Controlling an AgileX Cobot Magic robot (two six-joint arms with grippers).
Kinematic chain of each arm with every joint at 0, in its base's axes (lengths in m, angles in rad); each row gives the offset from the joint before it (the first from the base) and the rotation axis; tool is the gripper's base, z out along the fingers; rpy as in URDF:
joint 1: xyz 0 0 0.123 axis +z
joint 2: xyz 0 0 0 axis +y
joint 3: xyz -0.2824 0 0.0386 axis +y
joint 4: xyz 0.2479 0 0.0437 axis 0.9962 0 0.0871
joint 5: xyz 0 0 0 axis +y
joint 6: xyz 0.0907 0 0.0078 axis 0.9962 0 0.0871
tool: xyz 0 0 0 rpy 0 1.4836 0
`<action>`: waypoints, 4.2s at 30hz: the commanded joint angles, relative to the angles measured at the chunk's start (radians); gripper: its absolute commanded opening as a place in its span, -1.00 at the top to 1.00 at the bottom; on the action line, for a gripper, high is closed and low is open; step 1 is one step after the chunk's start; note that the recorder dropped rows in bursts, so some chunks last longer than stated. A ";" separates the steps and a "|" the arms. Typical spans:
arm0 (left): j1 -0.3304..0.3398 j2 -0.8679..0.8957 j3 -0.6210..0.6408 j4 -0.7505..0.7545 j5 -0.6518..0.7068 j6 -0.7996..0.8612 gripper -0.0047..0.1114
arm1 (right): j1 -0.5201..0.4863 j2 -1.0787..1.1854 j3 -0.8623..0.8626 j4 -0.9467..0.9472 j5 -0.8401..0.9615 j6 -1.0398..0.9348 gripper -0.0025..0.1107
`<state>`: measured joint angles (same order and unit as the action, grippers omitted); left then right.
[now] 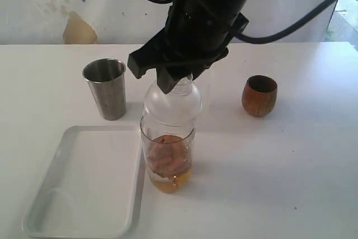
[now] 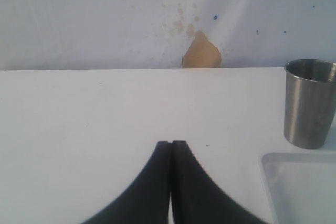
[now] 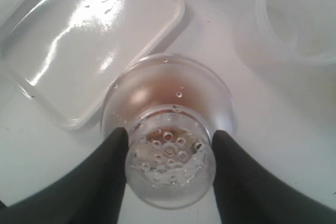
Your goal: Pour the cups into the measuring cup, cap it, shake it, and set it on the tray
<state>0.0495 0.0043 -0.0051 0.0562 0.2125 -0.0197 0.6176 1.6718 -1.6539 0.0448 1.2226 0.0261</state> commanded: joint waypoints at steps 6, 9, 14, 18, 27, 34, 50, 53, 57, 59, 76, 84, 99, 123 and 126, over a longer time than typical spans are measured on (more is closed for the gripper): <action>0.000 -0.004 0.005 0.005 -0.010 -0.001 0.91 | 0.000 0.023 -0.009 -0.003 -0.002 0.004 0.96; 0.000 -0.004 0.005 0.005 -0.010 -0.001 0.91 | 0.000 0.032 -0.009 -0.001 -0.002 0.004 0.96; 0.000 -0.004 0.005 0.005 -0.010 -0.001 0.91 | 0.000 0.046 -0.009 0.007 -0.002 0.004 0.96; 0.000 -0.004 0.005 0.005 -0.010 -0.001 0.91 | 0.000 0.048 -0.009 0.007 -0.002 0.004 0.96; 0.000 -0.004 0.005 0.005 -0.010 -0.001 0.91 | 0.000 0.050 -0.007 0.007 -0.002 0.004 0.96; 0.000 -0.004 0.005 0.005 -0.010 -0.001 0.91 | 0.000 0.065 -0.007 0.010 -0.002 0.004 0.96; 0.000 -0.004 0.005 0.005 -0.010 -0.001 0.91 | 0.003 0.065 -0.007 -0.005 -0.002 0.001 0.96; 0.000 -0.004 0.005 0.005 -0.010 -0.001 0.91 | 0.003 0.065 0.009 -0.013 -0.002 0.001 0.96; 0.000 -0.004 0.005 0.005 -0.010 -0.001 0.91 | 0.003 0.065 0.045 -0.016 -0.002 -0.026 0.96; 0.000 -0.004 0.005 0.005 -0.010 -0.001 0.91 | 0.003 0.065 0.048 -0.013 -0.002 -0.026 0.96; 0.000 -0.004 0.005 0.005 -0.010 -0.001 0.91 | 0.003 0.065 0.049 0.037 -0.002 -0.086 0.05; 0.000 -0.004 0.005 0.005 -0.010 -0.001 0.91 | 0.003 0.063 0.049 0.037 -0.002 -0.100 -0.09; 0.000 -0.004 0.005 0.005 -0.010 -0.001 0.91 | 0.003 0.008 0.049 0.035 -0.065 -0.120 -0.09; 0.000 -0.004 0.005 0.005 -0.010 -0.001 0.91 | 0.003 0.011 0.053 0.097 -0.055 -0.179 0.96; 0.000 -0.004 0.005 0.005 -0.010 -0.001 0.91 | 0.003 0.026 0.053 0.097 -0.062 -0.177 0.96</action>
<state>0.0495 0.0043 -0.0051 0.0562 0.2125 -0.0197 0.6199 1.6883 -1.6042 0.1382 1.1566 -0.1408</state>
